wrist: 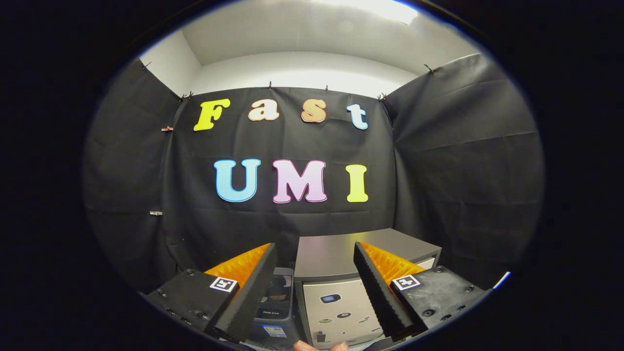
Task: Put the clothes into the washing machine and then close the washing machine lid.
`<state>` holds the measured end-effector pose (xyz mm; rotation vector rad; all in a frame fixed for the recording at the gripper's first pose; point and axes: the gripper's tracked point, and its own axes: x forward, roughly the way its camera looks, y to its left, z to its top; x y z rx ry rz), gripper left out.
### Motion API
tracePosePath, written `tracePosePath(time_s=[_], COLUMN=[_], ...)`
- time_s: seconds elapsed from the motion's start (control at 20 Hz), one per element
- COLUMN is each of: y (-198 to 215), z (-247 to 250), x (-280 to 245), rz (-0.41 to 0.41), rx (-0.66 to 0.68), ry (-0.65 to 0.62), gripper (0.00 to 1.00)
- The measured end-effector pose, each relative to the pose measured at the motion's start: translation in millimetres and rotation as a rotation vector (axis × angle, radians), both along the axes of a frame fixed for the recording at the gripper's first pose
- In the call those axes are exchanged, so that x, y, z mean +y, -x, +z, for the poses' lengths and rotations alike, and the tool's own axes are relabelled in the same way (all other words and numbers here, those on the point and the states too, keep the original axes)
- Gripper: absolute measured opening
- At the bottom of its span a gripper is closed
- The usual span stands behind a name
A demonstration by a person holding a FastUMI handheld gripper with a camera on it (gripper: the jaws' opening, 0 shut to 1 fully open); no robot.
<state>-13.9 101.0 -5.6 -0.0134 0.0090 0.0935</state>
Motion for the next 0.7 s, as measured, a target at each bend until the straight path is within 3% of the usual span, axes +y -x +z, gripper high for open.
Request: tracePosePath(time_s=[0.7], y=[-0.7], z=[0.8], x=[-1.6], rz=[-0.004], rx=[-0.007], ry=[-0.005], gripper=[0.99])
